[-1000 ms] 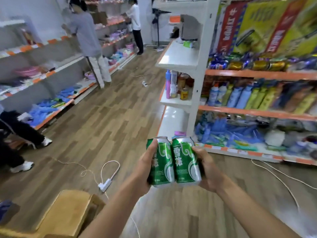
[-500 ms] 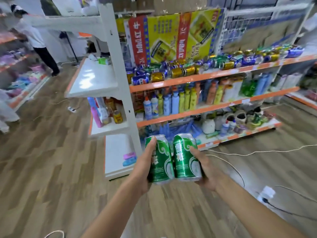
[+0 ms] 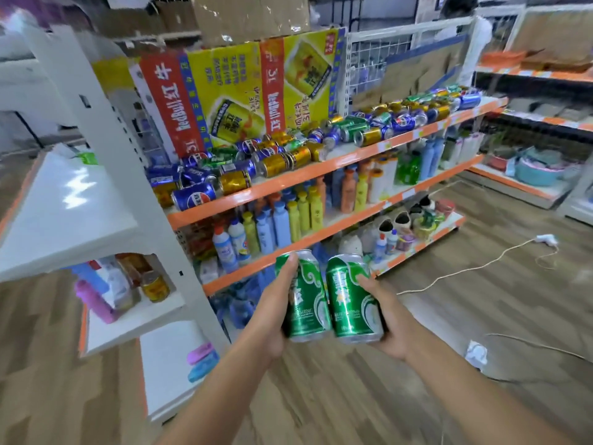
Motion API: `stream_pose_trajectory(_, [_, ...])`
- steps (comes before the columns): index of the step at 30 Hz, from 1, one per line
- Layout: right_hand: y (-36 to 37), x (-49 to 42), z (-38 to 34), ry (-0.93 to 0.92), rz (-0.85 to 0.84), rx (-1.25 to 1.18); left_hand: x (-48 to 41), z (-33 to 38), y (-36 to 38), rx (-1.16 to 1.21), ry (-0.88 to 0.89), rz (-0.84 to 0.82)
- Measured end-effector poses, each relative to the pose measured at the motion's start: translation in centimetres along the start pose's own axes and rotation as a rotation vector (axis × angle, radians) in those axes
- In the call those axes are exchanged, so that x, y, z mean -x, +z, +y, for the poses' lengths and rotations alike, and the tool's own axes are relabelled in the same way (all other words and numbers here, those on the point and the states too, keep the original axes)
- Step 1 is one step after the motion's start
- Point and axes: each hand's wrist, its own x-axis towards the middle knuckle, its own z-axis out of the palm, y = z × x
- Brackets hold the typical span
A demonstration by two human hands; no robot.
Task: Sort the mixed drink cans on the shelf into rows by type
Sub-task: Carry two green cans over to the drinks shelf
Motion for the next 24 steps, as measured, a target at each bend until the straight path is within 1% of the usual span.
stream_pose_trajectory(5, [-3.6,-3.6,-4.6,-0.059,0.073,-0.024,-6.7,1.5,4.1,-0.036,-0.040,-0.087])
stream_pose_trajectory(9, [-7.8,-6.7,-9.9,-0.107,0.086,-0.056,-12.7,3.3,8.7,-0.045,-0.029,-0.129])
stream_pose_trajectory(12, [-10.7,-8.6,-14.3,-0.118,0.058,-0.041,-16.8,4.9,12.5,-0.054,-0.001,-0.133])
stream_pose_trajectory(16, [-13.9,-10.8,-19.2,-0.197,0.124,-0.015,-21.4,6.3,16.1,-0.078,0.024,-0.126])
stream_pose_trajectory(21, [-16.3,-14.4,-23.0,-0.251,0.176,0.061,-26.5,8.0,18.5,-0.053,0.023,-0.105])
stream_pose_trajectory(24, [-17.3,-17.1,-24.8,-0.274,0.154,0.141,-29.8,9.1,19.1,-0.026,0.016,-0.068])
